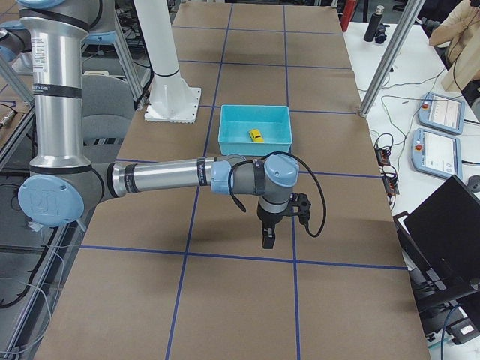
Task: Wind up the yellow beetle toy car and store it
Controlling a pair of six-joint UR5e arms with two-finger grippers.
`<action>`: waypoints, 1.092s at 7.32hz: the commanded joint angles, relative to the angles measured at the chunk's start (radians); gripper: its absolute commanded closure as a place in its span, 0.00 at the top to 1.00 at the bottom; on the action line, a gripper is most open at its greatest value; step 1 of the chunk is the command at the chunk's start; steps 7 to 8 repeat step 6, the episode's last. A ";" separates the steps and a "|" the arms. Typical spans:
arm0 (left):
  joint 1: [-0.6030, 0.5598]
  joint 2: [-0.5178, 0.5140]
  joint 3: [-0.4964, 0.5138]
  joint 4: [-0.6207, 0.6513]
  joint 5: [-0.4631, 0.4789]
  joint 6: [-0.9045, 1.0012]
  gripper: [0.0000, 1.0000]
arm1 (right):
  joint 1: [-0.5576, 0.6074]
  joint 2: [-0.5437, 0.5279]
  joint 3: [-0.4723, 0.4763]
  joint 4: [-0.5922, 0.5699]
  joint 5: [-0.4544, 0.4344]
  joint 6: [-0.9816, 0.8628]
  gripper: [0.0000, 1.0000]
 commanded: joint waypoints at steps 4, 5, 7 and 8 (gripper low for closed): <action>0.000 0.000 0.000 0.000 0.000 0.000 1.00 | 0.001 0.004 -0.002 0.001 0.001 -0.002 1.00; 0.000 -0.002 0.000 0.000 0.000 0.000 1.00 | 0.001 0.002 -0.005 -0.001 0.001 -0.002 1.00; 0.000 -0.002 0.000 0.001 0.000 0.000 1.00 | 0.001 0.002 -0.006 -0.002 0.001 -0.002 1.00; 0.000 -0.002 0.000 0.001 0.000 0.000 1.00 | 0.001 0.002 -0.006 -0.002 0.001 -0.002 1.00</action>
